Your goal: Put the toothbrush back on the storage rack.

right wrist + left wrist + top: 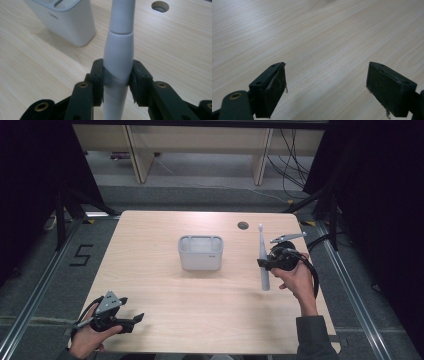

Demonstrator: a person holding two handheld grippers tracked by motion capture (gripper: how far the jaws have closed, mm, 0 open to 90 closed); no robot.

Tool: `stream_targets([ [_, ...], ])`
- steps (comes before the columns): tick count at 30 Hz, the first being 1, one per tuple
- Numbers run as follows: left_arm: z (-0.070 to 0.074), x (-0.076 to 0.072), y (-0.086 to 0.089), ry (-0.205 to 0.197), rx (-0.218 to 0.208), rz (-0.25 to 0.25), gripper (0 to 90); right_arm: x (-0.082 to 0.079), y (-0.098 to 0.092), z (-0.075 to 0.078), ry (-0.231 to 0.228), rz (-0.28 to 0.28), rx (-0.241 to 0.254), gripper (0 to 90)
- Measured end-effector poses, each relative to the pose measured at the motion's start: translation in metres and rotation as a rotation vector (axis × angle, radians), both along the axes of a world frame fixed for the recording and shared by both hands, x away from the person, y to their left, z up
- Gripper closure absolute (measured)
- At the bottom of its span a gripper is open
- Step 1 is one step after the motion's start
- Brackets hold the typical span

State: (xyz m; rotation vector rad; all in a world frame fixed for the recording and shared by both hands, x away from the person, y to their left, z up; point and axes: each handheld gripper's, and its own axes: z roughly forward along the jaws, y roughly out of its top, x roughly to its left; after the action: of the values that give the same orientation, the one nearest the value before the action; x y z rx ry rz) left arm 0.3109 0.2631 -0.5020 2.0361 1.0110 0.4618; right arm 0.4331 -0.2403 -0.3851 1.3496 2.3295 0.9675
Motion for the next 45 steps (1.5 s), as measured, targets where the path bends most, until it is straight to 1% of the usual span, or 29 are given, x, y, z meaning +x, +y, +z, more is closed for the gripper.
stream_targets([
  [1, 0.0, 0.001, 0.0, -0.006, -0.001, -0.008, 15.7, 0.002, 0.0, 0.001, -0.05, 0.027, -0.001, 66.8],
  [2, 0.0, 0.001, 0.0, -0.006, -0.001, -0.008, 15.6, 0.002, 0.0, 0.001, -0.05, 0.027, -0.001, 66.8],
  [3, 0.0, 0.0, 0.0, -0.001, -0.001, -0.002, 15.7, 0.002, 0.003, 0.003, -0.033, 0.01, 0.033, 66.8],
  [4, 0.0, 0.0, 0.0, -0.001, -0.001, -0.002, 15.7, 0.002, 0.003, 0.003, -0.033, 0.01, 0.033, 66.8],
  [5, 0.0, 0.0, 0.001, -0.002, 0.007, -0.004, 15.7, 0.003, 0.003, 0.002, -0.059, 0.016, 0.041, 66.8],
  [6, 0.001, 0.0, 0.001, 0.0, 0.011, -0.005, 15.7, 0.005, 0.006, 0.004, -0.05, 0.009, 0.06, 66.7],
  [8, 0.001, 0.0, 0.001, 0.0, 0.012, -0.006, 15.7, 0.005, 0.007, 0.004, -0.056, 0.012, 0.061, 66.8],
  [10, 0.001, 0.0, 0.001, -0.001, 0.013, -0.005, 15.7, 0.009, 0.012, 0.005, -0.074, 0.012, 0.089, 66.7],
  [12, 0.001, 0.0, 0.001, -0.002, 0.013, -0.004, 15.7, 0.009, 0.013, 0.005, -0.076, 0.011, 0.092, 66.7],
  [13, 0.001, 0.0, 0.001, -0.001, 0.014, -0.007, 15.7, 0.014, 0.018, 0.007, -0.096, 0.025, 0.116, 66.7],
  [14, 0.001, 0.0, 0.001, -0.001, 0.013, -0.005, 15.7, 0.014, 0.018, 0.007, -0.096, 0.025, 0.116, 66.7],
  [15, 0.001, 0.0, 0.001, -0.005, 0.015, -0.003, 15.7, 0.017, 0.021, 0.008, -0.118, 0.042, 0.13, 66.7],
  [18, 0.001, 0.0, 0.001, -0.005, 0.014, -0.006, 15.7, 0.018, 0.027, 0.012, -0.109, 0.039, 0.14, 66.7],
  [20, 0.001, 0.0, 0.001, -0.004, 0.019, -0.005, 15.6, 0.021, 0.033, 0.015, -0.121, 0.054, 0.156, 66.7],
  [21, 0.001, 0.0, 0.001, -0.006, 0.019, -0.004, 15.6, 0.022, 0.035, 0.017, -0.119, 0.051, 0.156, 66.7],
  [22, 0.001, 0.0, 0.001, -0.005, 0.013, -0.008, 15.6, 0.023, 0.037, 0.018, -0.133, 0.061, 0.156, 66.7],
  [27, 0.002, 0.0, 0.001, -0.006, 0.013, -0.009, 15.6, 0.027, 0.049, 0.027, -0.131, 0.077, 0.174, 66.7],
  [28, 0.001, 0.0, 0.001, -0.005, 0.014, -0.011, 15.7, 0.028, 0.054, 0.031, -0.135, 0.083, 0.191, 66.8],
  [29, 0.001, 0.0, 0.001, -0.003, 0.016, -0.01, 15.6, 0.03, 0.056, 0.032, -0.153, 0.088, 0.188, 66.7],
  [30, 0.001, 0.0, 0.001, -0.003, 0.016, -0.01, 15.6, 0.03, 0.056, 0.032, -0.153, 0.088, 0.188, 66.7],
  [31, 0.002, 0.0, 0.001, -0.005, 0.016, -0.01, 15.6, 0.031, 0.058, 0.035, -0.136, 0.094, 0.189, 66.7],
  [32, 0.002, 0.0, 0.001, -0.005, 0.016, -0.011, 15.6, 0.034, 0.063, 0.038, -0.153, 0.107, 0.187, 66.7],
  [34, 0.001, 0.0, 0.001, -0.004, 0.016, -0.011, 15.7, 0.034, 0.065, 0.04, -0.144, 0.097, 0.193, 66.7],
  [35, 0.001, 0.0, 0.001, -0.004, 0.018, -0.011, 15.6, 0.038, 0.069, 0.045, -0.158, 0.107, 0.205, 66.7],
  [37, 0.001, 0.0, 0.001, -0.005, 0.017, -0.012, 15.7, 0.039, 0.071, 0.046, -0.158, 0.11, 0.207, 66.7],
  [39, 0.001, 0.0, 0.001, -0.004, 0.018, -0.009, 15.6, 0.044, 0.078, 0.053, -0.17, 0.102, 0.21, 66.7],
  [41, 0.001, 0.0, 0.001, -0.004, 0.018, -0.011, 15.6, 0.045, 0.083, 0.057, -0.163, 0.105, 0.219, 66.7],
  [43, 0.001, 0.0, 0.001, -0.003, 0.017, -0.012, 15.6, 0.047, 0.085, 0.06, -0.167, 0.11, 0.213, 66.7],
  [45, 0.001, -0.001, 0.001, -0.005, 0.018, -0.008, 15.6, 0.05, 0.09, 0.065, -0.186, 0.119, 0.209, 66.7],
])
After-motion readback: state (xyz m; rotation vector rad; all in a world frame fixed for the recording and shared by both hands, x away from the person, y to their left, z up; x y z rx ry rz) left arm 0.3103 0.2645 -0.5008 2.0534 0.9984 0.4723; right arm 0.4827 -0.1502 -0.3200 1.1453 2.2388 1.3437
